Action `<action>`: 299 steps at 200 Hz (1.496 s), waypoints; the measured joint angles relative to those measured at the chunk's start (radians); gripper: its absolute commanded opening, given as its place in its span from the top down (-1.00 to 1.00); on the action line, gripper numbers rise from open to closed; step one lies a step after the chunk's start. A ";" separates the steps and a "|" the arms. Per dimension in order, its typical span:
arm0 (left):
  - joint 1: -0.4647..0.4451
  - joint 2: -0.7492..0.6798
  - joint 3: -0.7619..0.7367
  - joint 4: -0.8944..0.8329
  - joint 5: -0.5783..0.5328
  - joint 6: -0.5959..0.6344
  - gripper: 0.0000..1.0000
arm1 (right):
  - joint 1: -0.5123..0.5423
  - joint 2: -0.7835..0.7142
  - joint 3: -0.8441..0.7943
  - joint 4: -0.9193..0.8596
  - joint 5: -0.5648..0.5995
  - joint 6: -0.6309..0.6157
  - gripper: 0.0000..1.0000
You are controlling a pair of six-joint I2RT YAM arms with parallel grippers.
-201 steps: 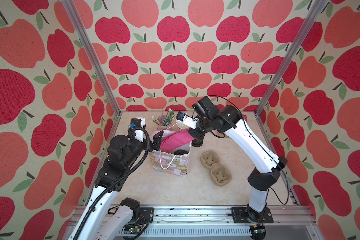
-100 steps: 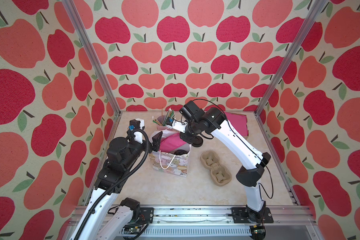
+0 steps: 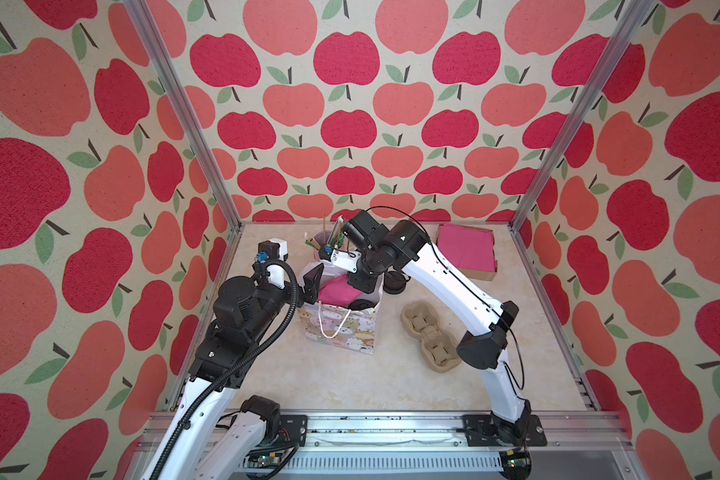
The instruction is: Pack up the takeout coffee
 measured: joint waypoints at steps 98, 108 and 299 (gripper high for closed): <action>0.006 -0.038 -0.025 0.031 -0.027 0.000 -0.98 | 0.000 0.039 0.005 0.079 -0.043 0.034 0.62; 0.006 -0.041 -0.027 0.034 -0.030 0.000 -0.98 | 0.000 0.038 0.006 0.091 -0.045 0.037 0.57; 0.321 -0.030 -0.074 -0.003 -0.202 -0.141 -0.98 | -0.278 -1.015 -1.304 1.214 0.216 0.160 -0.99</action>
